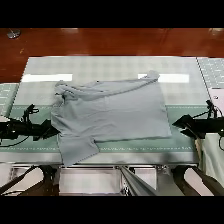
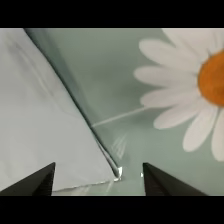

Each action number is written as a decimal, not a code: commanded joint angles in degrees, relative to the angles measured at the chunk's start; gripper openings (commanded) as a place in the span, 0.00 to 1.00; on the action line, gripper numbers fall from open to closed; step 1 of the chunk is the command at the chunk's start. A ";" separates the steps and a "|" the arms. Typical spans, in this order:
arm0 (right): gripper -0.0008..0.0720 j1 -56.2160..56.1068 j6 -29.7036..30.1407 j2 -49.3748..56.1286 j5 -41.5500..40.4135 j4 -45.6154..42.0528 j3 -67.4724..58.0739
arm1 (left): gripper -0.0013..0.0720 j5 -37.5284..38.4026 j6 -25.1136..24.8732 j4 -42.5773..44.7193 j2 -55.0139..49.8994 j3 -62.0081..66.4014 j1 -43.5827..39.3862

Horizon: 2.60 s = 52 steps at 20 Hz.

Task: Fold the shirts.

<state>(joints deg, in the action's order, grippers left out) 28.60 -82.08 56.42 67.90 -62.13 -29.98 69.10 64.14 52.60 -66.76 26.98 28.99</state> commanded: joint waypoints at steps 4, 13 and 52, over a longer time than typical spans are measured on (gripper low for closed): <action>0.86 -7.74 -1.22 5.60 -0.92 2.80 2.05 | 0.04 -0.07 -0.24 -0.22 0.04 0.07 -0.09; 0.04 -14.05 5.57 11.28 -8.26 13.20 1.33 | 0.04 -0.50 -0.28 -5.33 0.09 0.17 -0.09; 0.05 -15.21 -1.97 -13.70 9.99 -1.55 -45.77 | 0.04 -2.23 20.63 23.43 33.31 39.63 -20.92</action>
<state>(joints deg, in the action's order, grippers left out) 13.43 -86.85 37.93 82.67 -67.77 -83.37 71.57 84.60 77.32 -29.28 75.31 8.45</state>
